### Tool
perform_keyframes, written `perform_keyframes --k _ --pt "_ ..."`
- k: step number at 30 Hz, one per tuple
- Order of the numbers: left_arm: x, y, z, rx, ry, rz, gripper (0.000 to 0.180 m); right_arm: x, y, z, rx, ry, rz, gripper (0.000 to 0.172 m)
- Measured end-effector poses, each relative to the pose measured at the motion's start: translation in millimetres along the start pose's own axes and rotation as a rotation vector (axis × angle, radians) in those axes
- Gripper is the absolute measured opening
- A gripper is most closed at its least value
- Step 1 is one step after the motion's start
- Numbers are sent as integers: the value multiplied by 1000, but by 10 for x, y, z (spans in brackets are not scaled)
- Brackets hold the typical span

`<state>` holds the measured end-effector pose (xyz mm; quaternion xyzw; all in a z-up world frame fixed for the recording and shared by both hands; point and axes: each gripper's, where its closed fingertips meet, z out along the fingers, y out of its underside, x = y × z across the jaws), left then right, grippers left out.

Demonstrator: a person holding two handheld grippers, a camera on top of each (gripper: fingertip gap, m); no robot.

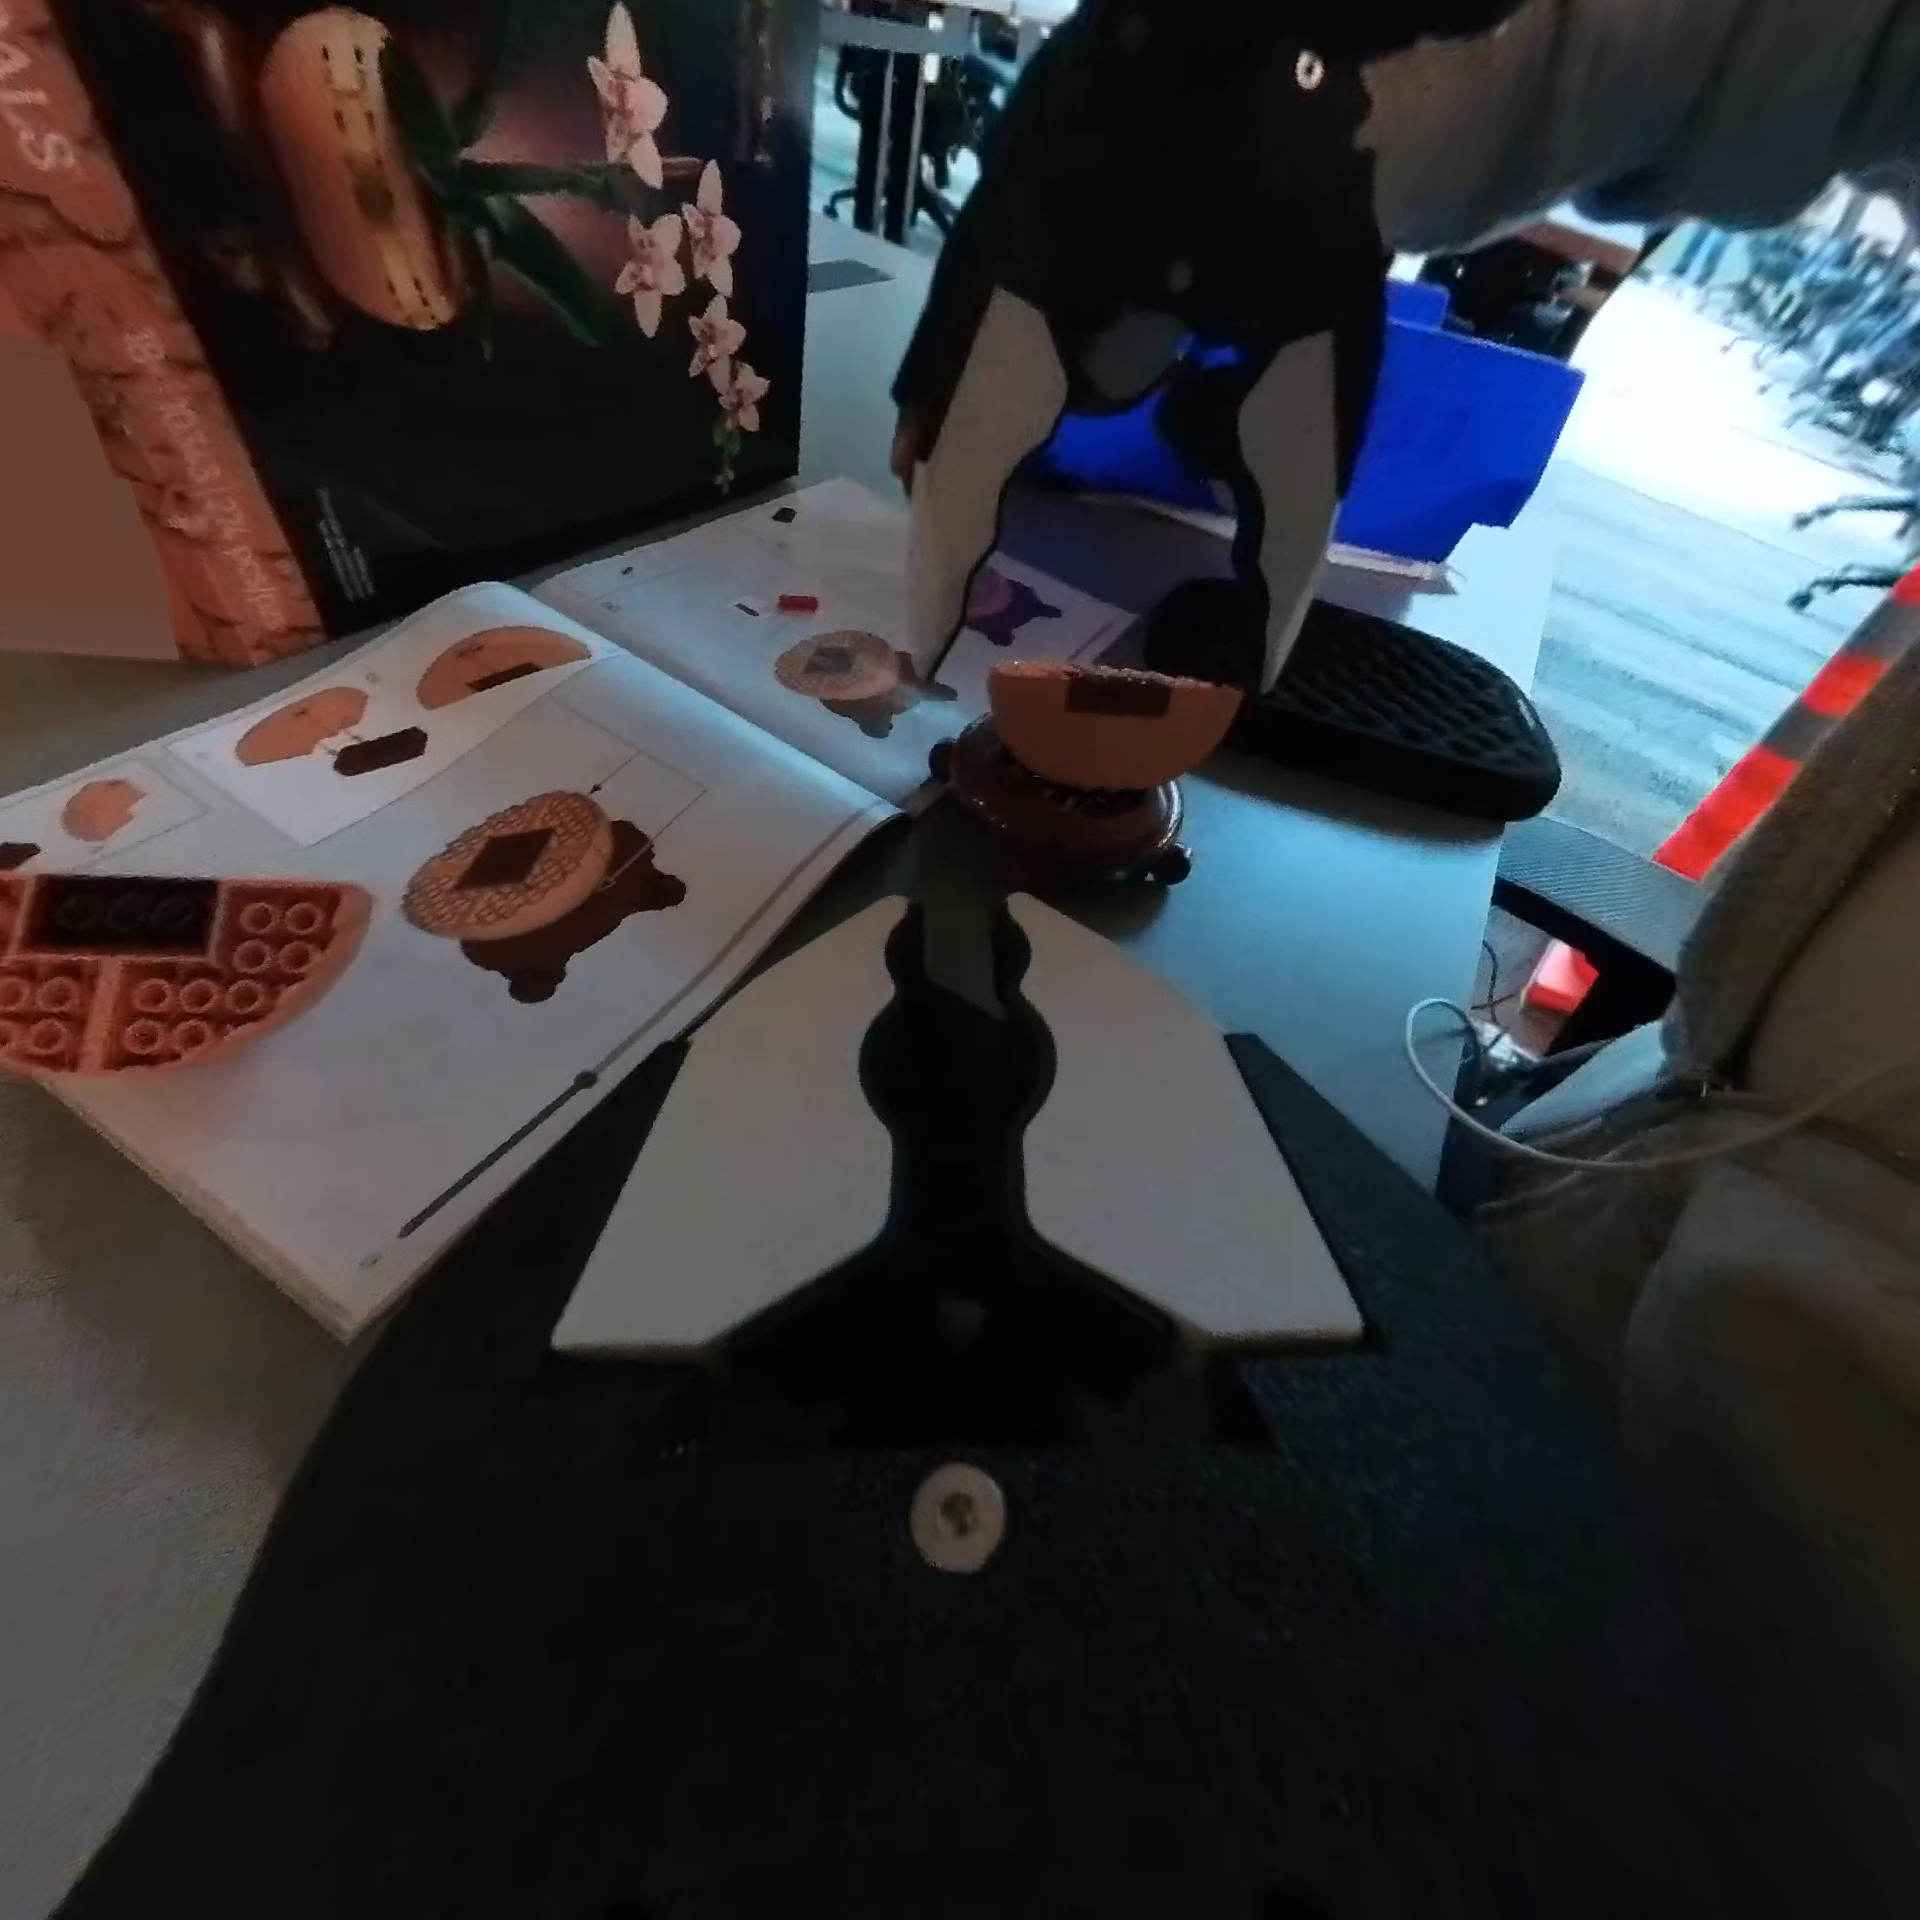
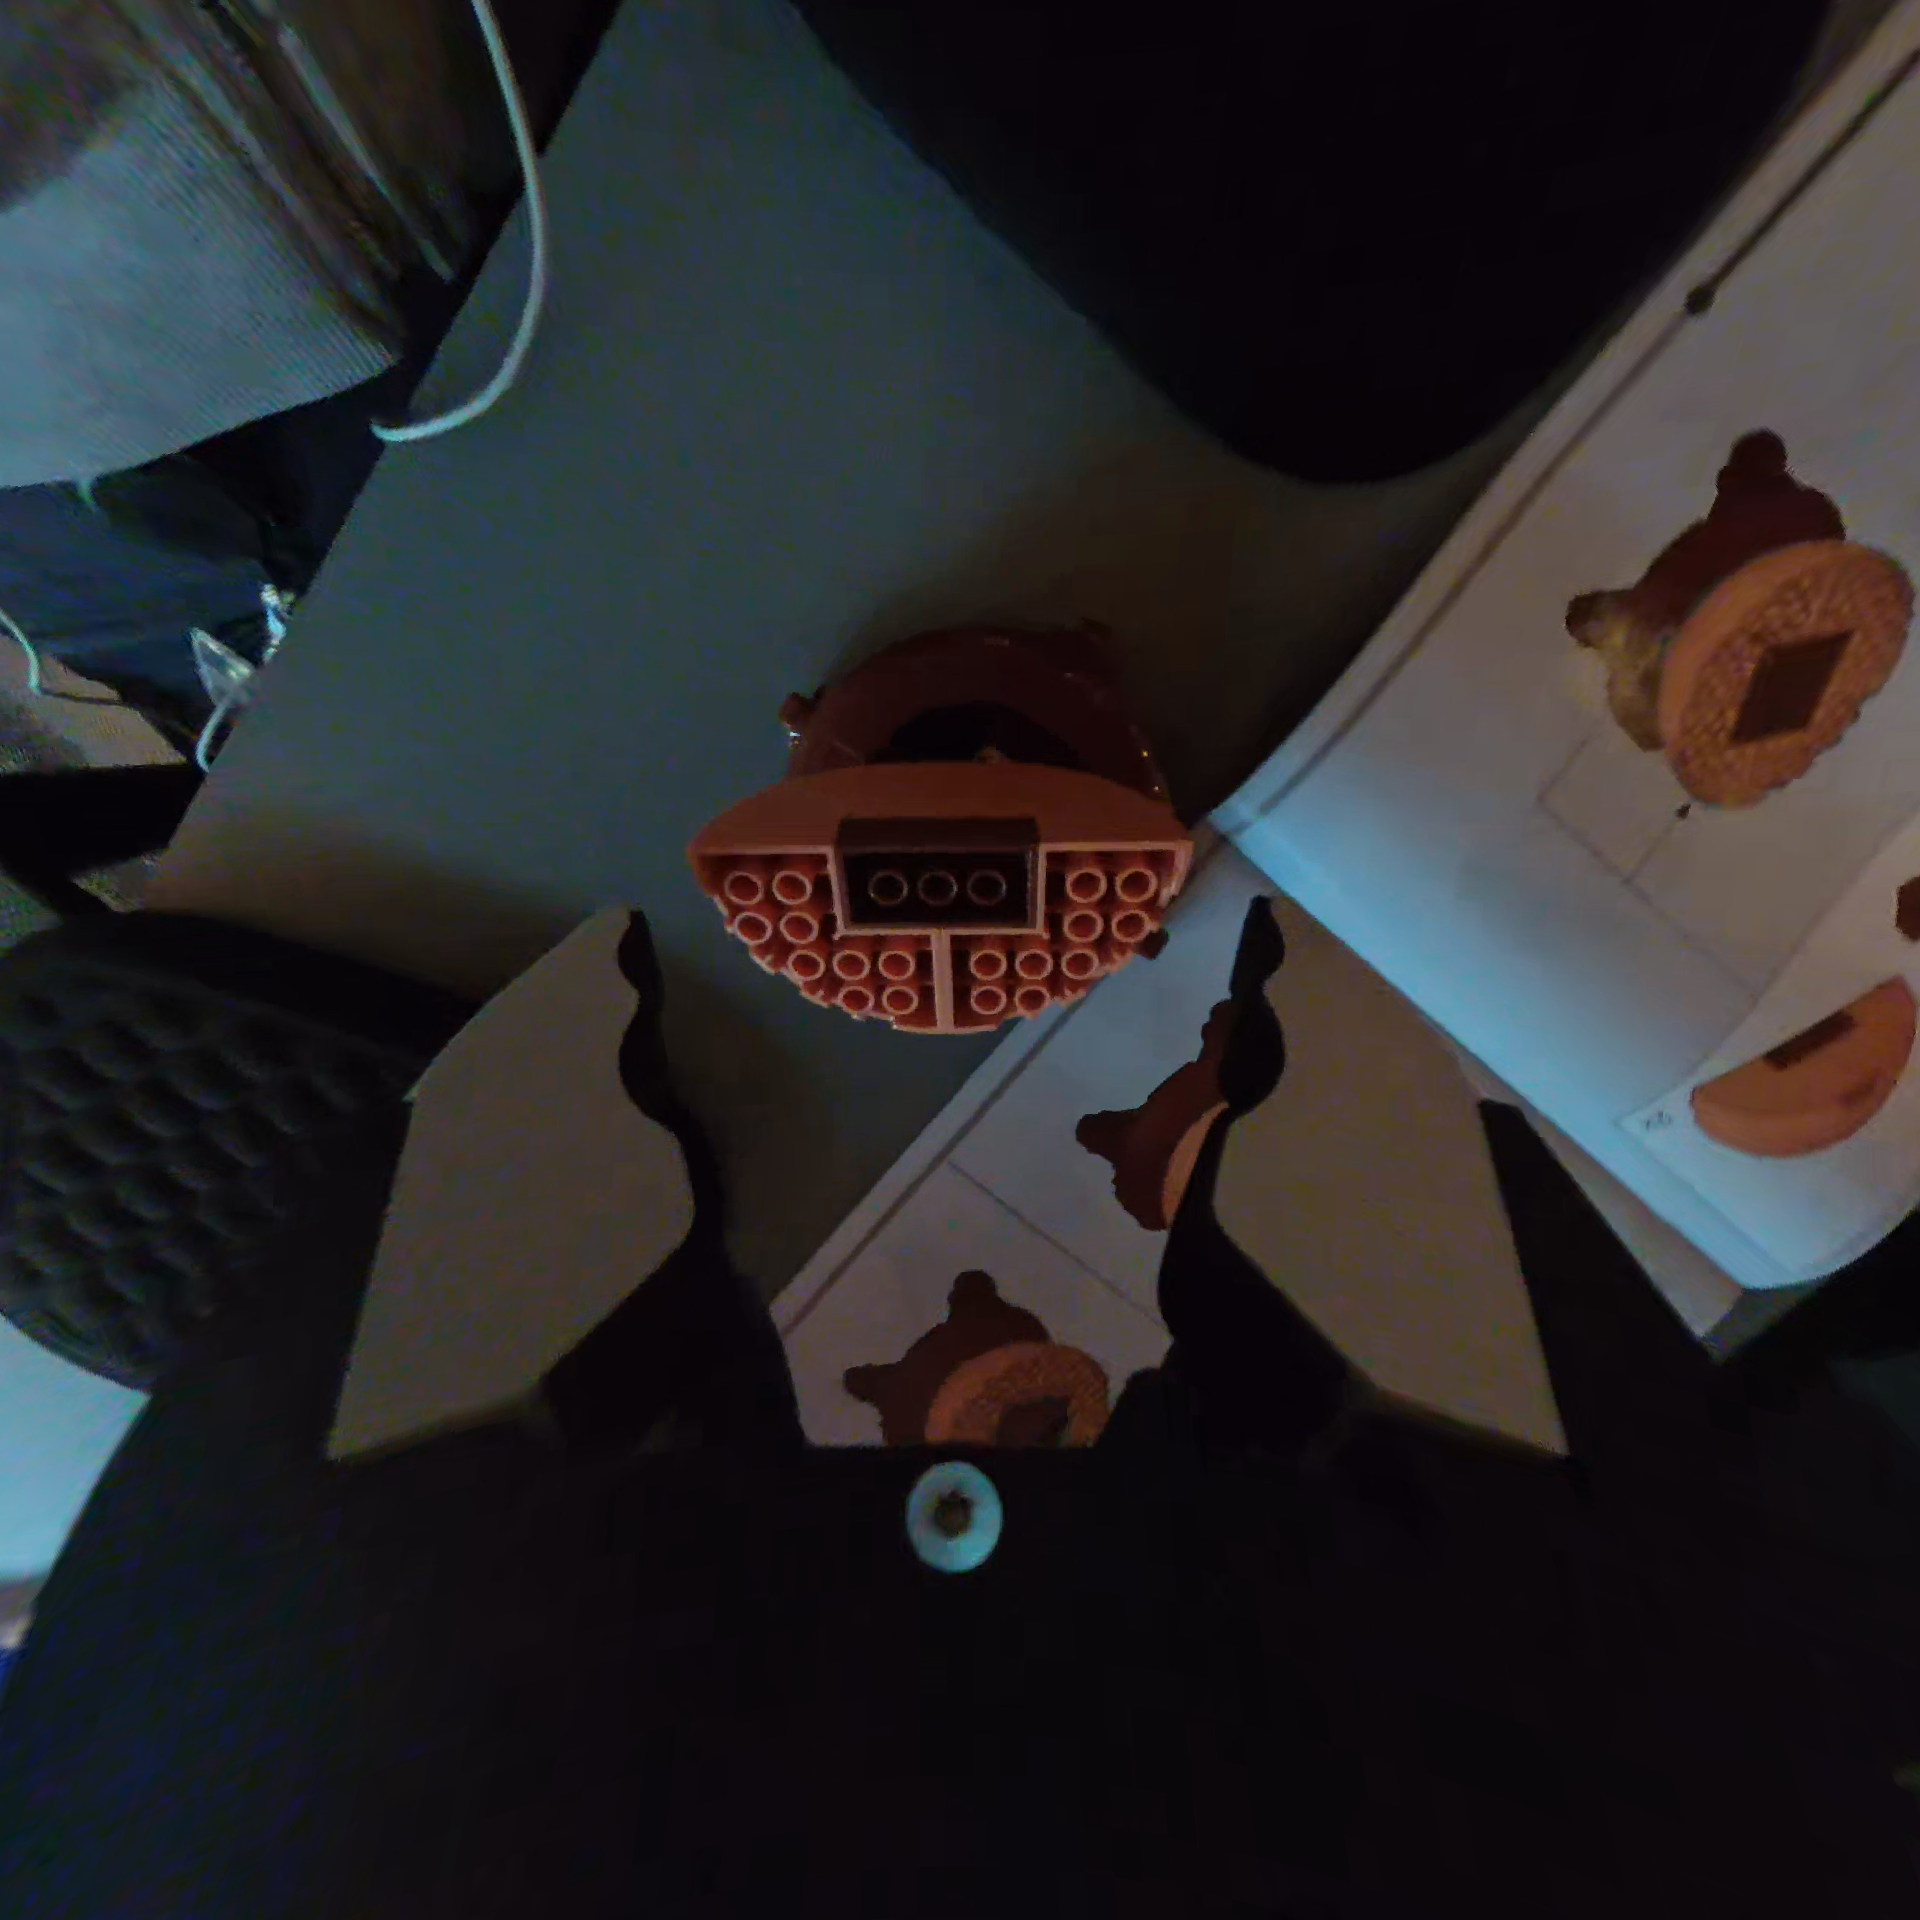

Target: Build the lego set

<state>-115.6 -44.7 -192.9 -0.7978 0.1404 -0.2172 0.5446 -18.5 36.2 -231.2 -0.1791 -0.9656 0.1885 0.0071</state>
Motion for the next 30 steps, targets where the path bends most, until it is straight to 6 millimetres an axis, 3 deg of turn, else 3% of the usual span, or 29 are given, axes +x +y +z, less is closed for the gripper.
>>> perform_keyframes --k 6,12,20,25,30 --pt "45 -30 32 -29 -31 56 13 10 -55 47 57 27 -89 93" --pt "58 -89 -4 9 -26 52 13 -4 -83 98 80 36 -56 87" --pt "-21 -11 12 -16 -60 51 13 57 -19 -208 -48 176 287 85" --pt "-5 38 13 -29 -50 70 13 -67 34 -97 -187 186 424 85" --pt "-28 22 -26 1 -38 45 13 -80 44 -49 -205 166 472 84"
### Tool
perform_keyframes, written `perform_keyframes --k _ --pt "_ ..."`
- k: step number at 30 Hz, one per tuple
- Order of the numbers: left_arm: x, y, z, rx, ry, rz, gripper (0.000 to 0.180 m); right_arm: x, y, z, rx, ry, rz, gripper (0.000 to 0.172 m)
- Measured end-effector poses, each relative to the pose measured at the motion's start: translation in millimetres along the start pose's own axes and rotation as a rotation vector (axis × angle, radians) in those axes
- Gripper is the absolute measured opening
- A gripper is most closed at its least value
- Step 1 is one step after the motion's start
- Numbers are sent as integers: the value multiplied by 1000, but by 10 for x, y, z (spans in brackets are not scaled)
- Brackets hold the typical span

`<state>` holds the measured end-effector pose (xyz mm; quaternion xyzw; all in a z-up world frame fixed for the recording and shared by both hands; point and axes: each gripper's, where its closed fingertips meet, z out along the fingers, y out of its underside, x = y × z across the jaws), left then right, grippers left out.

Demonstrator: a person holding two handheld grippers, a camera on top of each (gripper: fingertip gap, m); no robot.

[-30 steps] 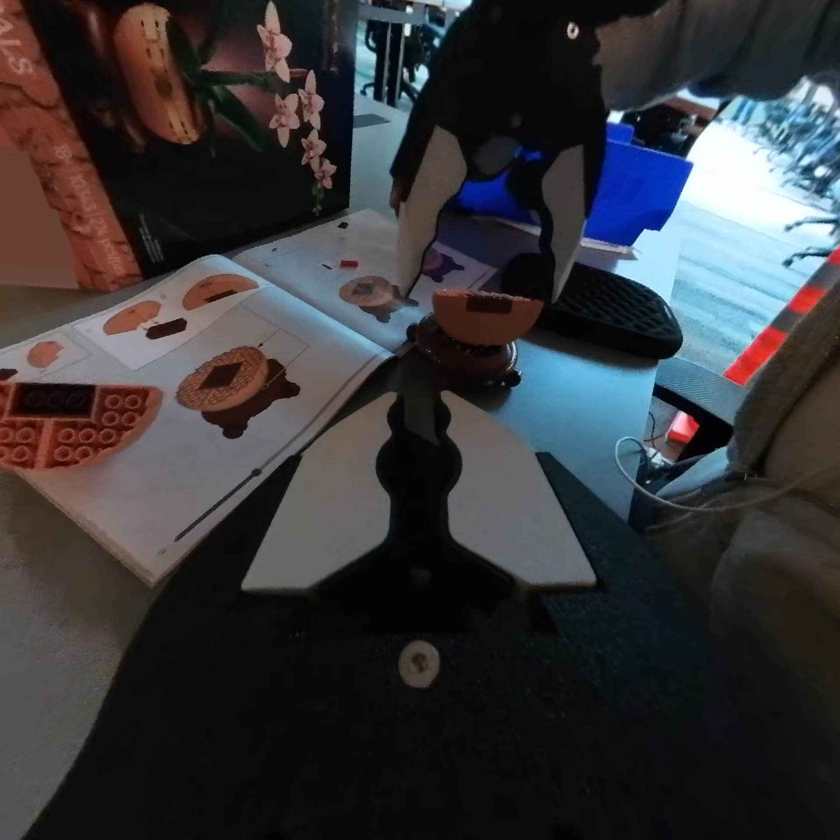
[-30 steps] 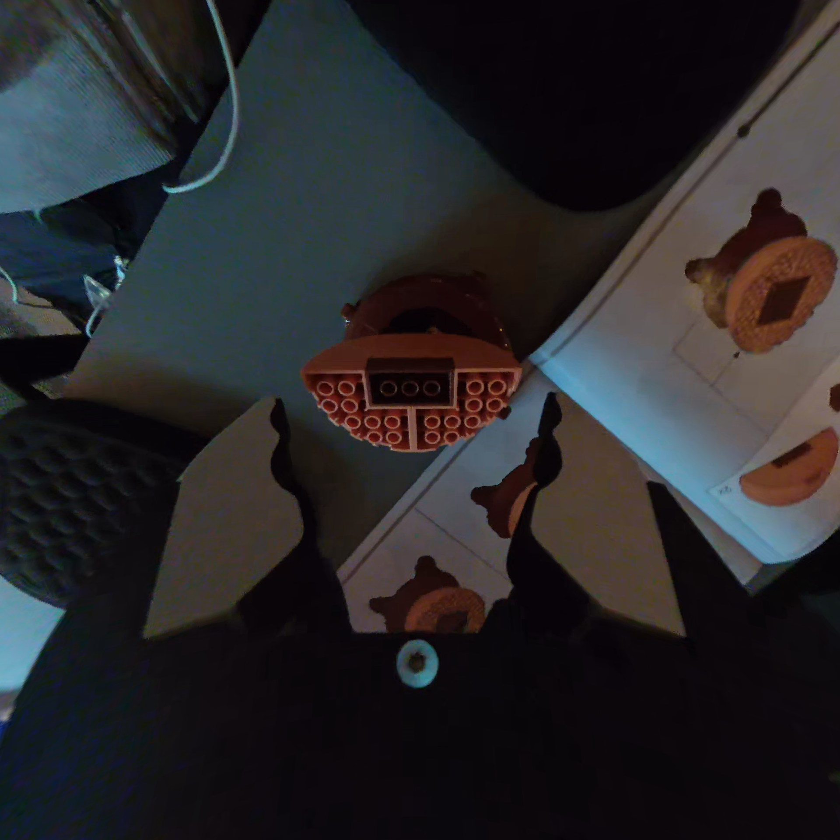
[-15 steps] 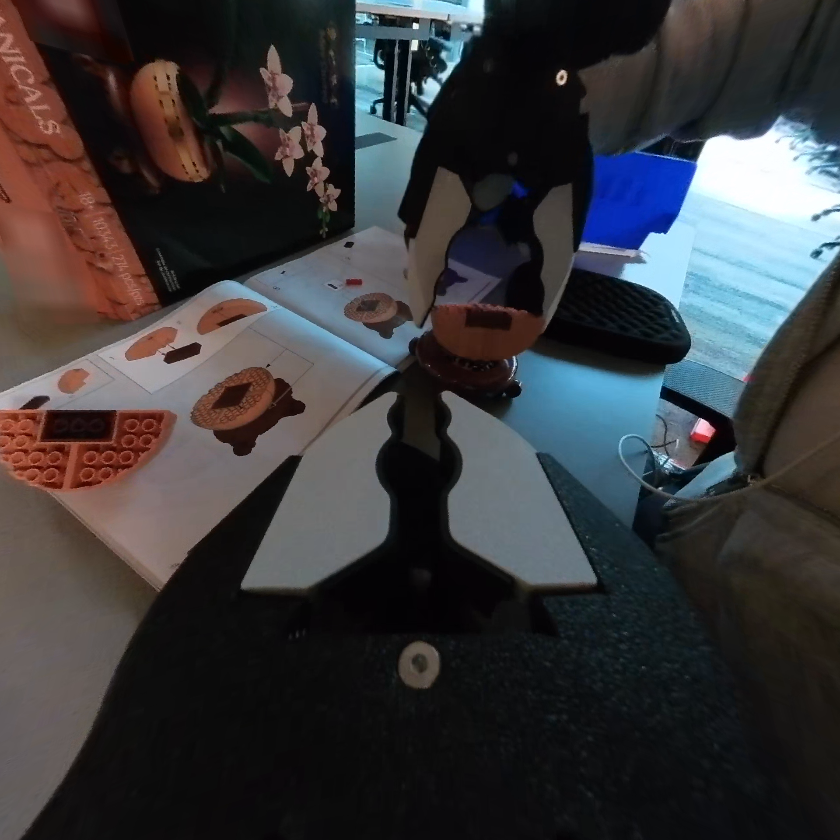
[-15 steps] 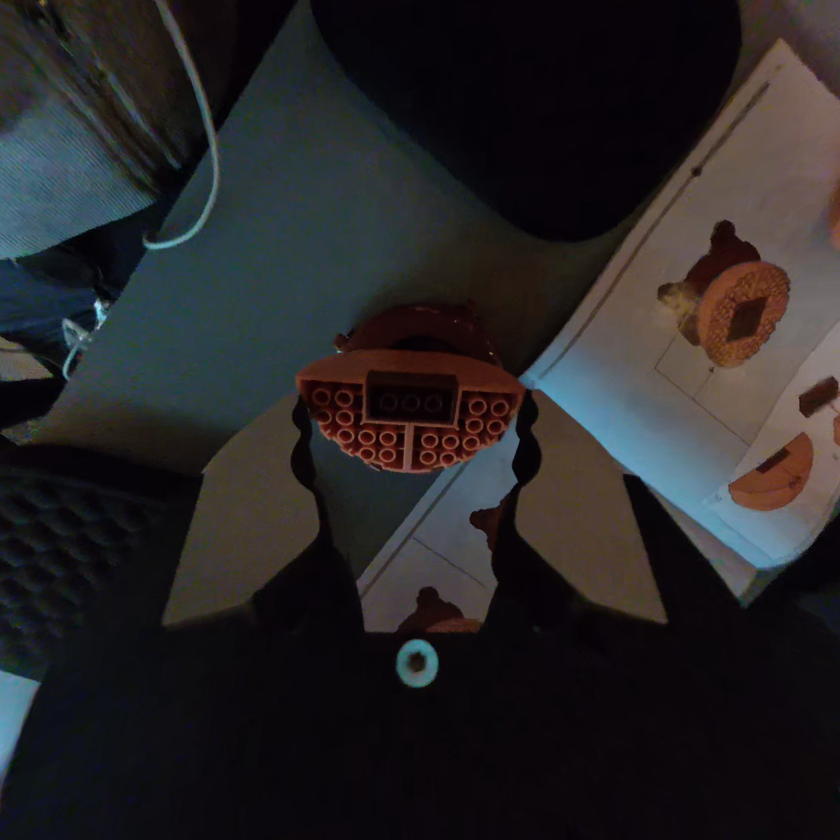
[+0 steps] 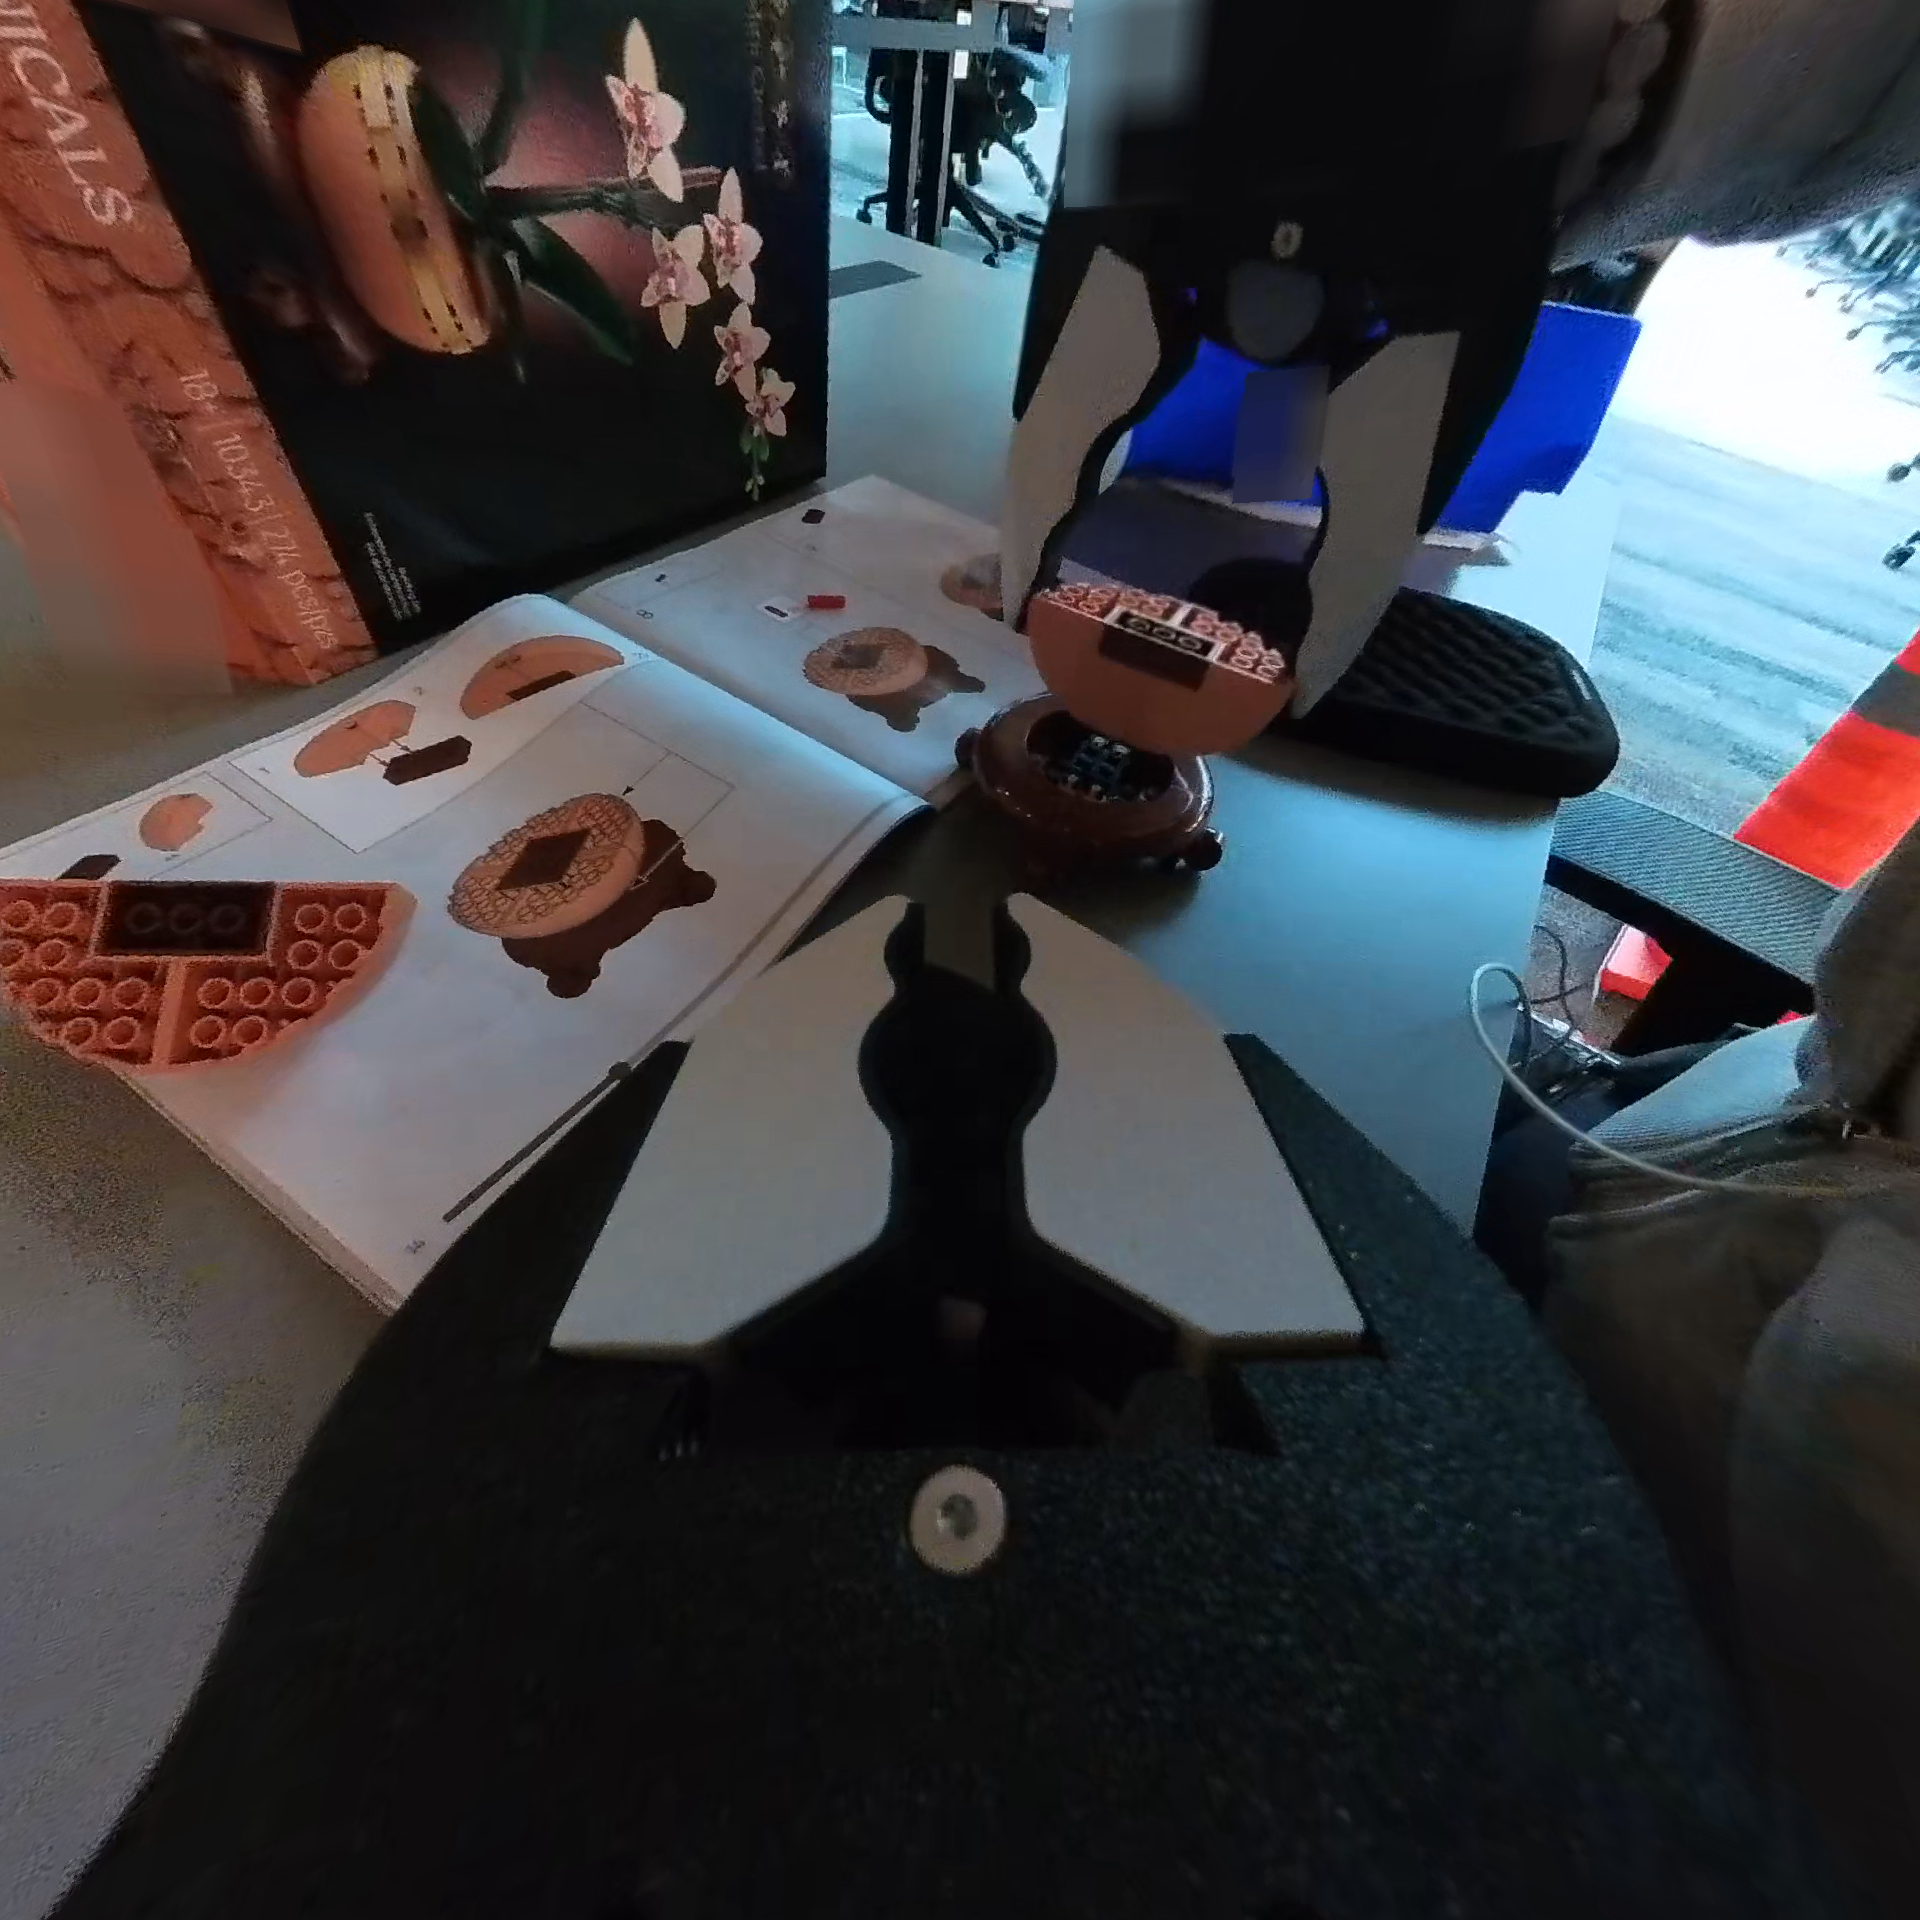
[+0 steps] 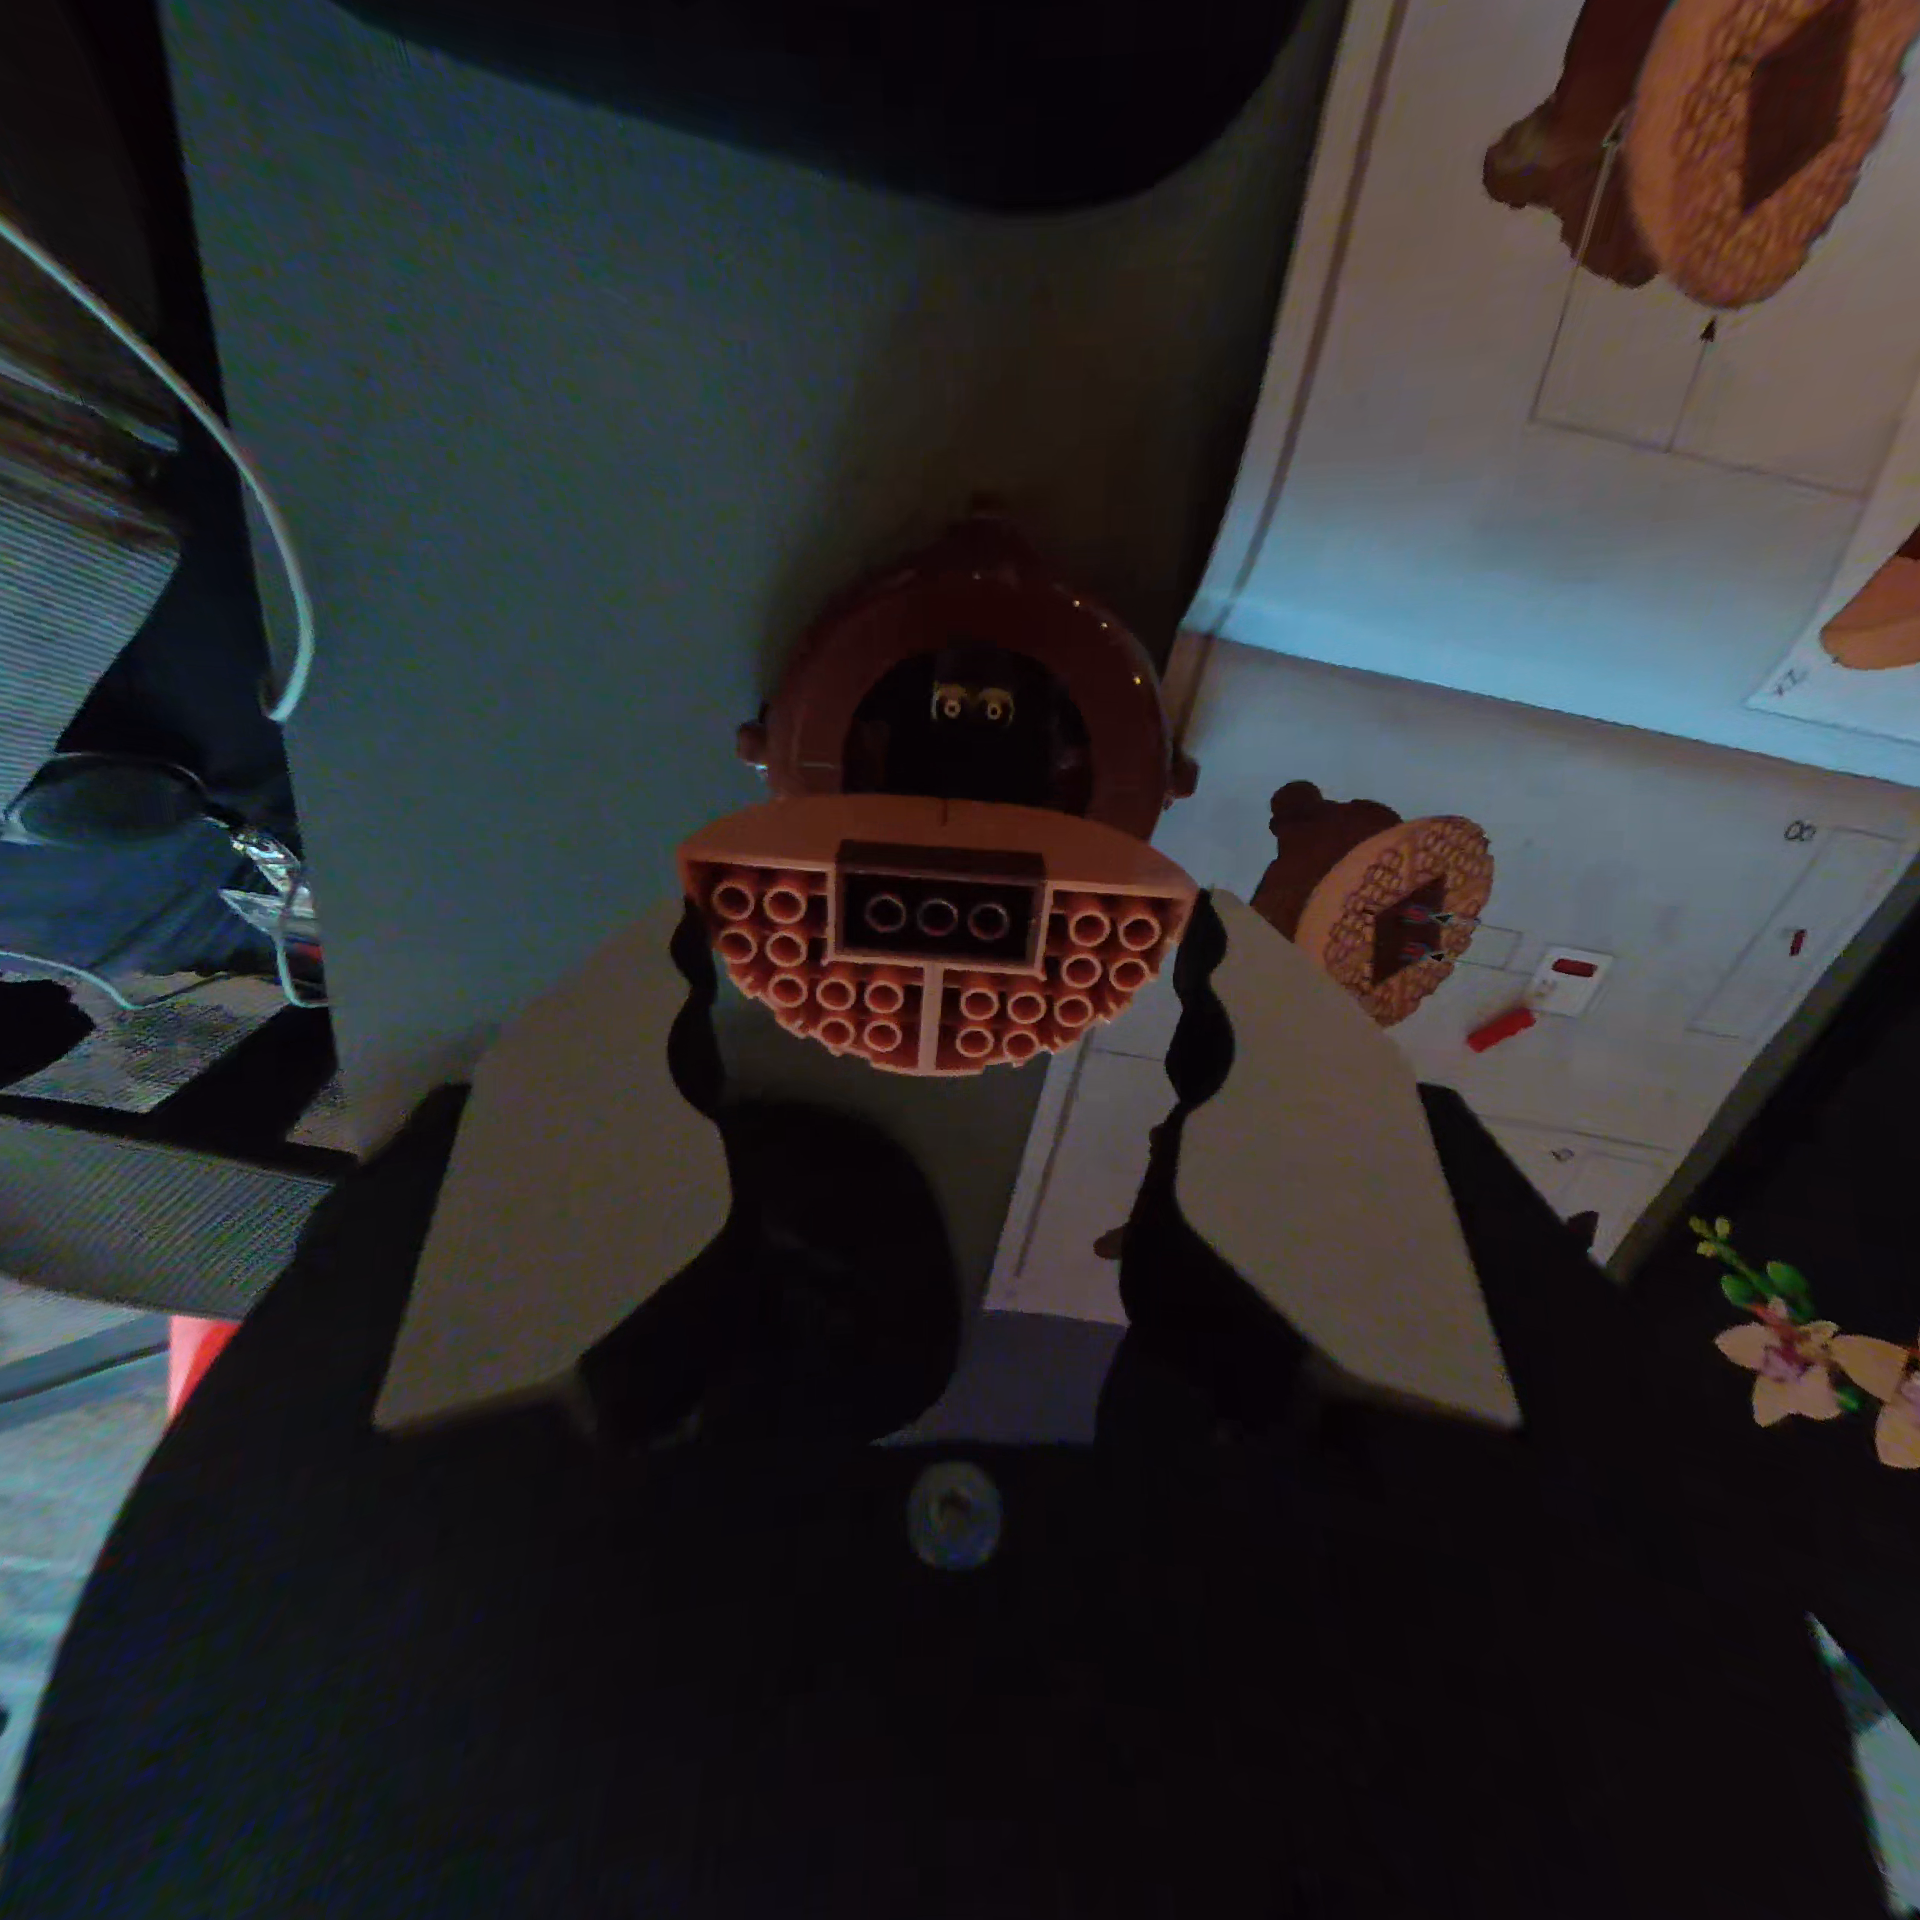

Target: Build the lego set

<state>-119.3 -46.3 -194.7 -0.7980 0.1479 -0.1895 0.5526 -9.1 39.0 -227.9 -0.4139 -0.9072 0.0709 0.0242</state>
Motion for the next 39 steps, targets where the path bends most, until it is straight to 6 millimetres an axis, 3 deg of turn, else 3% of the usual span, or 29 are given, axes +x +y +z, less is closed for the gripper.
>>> perform_keyframes --k 39 --pt "-40 38 5 33 38 -40 12 40 -3 52 -180 -18 47 83"
